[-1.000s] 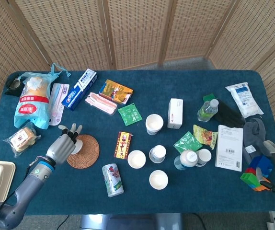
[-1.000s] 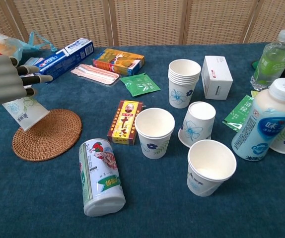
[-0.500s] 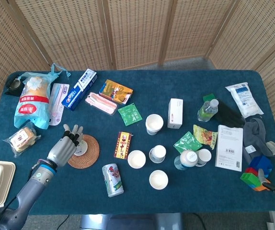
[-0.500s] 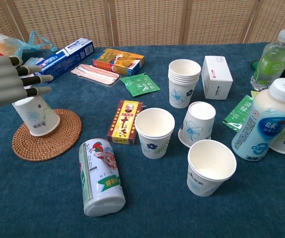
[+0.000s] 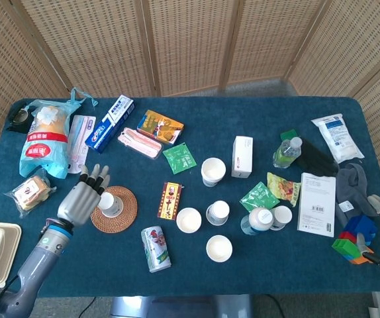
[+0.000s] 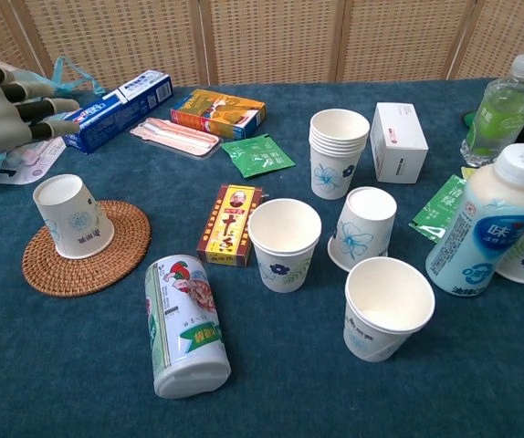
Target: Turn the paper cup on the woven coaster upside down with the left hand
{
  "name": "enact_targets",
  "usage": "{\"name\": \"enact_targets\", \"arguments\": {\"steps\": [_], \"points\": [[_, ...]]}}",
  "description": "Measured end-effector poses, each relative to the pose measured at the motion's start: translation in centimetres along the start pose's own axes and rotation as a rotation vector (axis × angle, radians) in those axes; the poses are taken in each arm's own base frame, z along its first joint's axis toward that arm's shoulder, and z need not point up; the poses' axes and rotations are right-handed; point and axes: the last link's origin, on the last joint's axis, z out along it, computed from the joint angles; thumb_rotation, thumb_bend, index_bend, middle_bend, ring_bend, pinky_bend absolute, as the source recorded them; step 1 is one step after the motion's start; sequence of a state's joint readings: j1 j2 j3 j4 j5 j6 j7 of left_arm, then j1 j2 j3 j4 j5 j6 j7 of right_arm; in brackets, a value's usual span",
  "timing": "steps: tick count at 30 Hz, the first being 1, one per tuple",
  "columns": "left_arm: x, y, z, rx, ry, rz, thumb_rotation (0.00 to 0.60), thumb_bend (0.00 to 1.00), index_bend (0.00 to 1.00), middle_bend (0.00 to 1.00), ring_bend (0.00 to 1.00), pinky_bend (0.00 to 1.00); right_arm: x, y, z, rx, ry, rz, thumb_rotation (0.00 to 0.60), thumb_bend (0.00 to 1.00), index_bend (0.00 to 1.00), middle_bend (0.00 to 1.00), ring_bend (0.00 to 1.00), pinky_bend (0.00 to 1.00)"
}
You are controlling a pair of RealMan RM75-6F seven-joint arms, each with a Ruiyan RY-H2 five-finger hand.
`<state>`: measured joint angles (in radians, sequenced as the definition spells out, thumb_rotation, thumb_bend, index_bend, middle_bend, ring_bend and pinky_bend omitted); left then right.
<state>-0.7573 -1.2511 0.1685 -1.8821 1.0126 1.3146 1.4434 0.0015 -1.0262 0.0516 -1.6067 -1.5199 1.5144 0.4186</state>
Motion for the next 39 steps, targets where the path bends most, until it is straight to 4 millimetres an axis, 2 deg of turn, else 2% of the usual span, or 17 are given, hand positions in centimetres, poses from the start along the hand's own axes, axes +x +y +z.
{"name": "enact_targets", "arguments": {"steps": [10,21,31,36,39], "points": [[-0.9,-3.4,-1.4,0.104,-0.018,-0.392,0.600,0.54,0.00,0.00,0.00,0.18,-0.2,-0.4,0.8,0.001,0.007,-0.079,0.600,0.54,0.00,0.00,0.00,0.00],[-4.1,-6.5,-4.6,0.199,-0.023,-0.855,0.600,0.54,0.00,0.00,0.00,0.18,-0.8,-1.0,2.4,-0.012,0.037,-0.202,0.600,0.55,0.00,0.00,0.00,0.00],[-6.8,-6.8,-9.0,0.262,0.015,-1.151,0.600,0.53,0.00,0.00,0.00,0.18,-1.7,-1.4,3.2,-0.015,0.048,-0.254,0.600,0.55,0.00,0.00,0.00,0.00],[-8.1,-6.4,-11.3,0.292,0.039,-1.216,0.600,0.53,0.00,0.00,0.00,0.17,-1.9,-1.6,3.4,-0.003,0.044,-0.258,0.599,0.55,0.00,0.00,0.00,0.00],[-8.1,-6.5,-11.6,0.296,0.061,-1.227,0.600,0.53,0.00,0.00,0.00,0.17,-2.0,-1.7,3.5,0.004,0.042,-0.259,0.600,0.55,0.00,0.00,0.00,0.00]]}}
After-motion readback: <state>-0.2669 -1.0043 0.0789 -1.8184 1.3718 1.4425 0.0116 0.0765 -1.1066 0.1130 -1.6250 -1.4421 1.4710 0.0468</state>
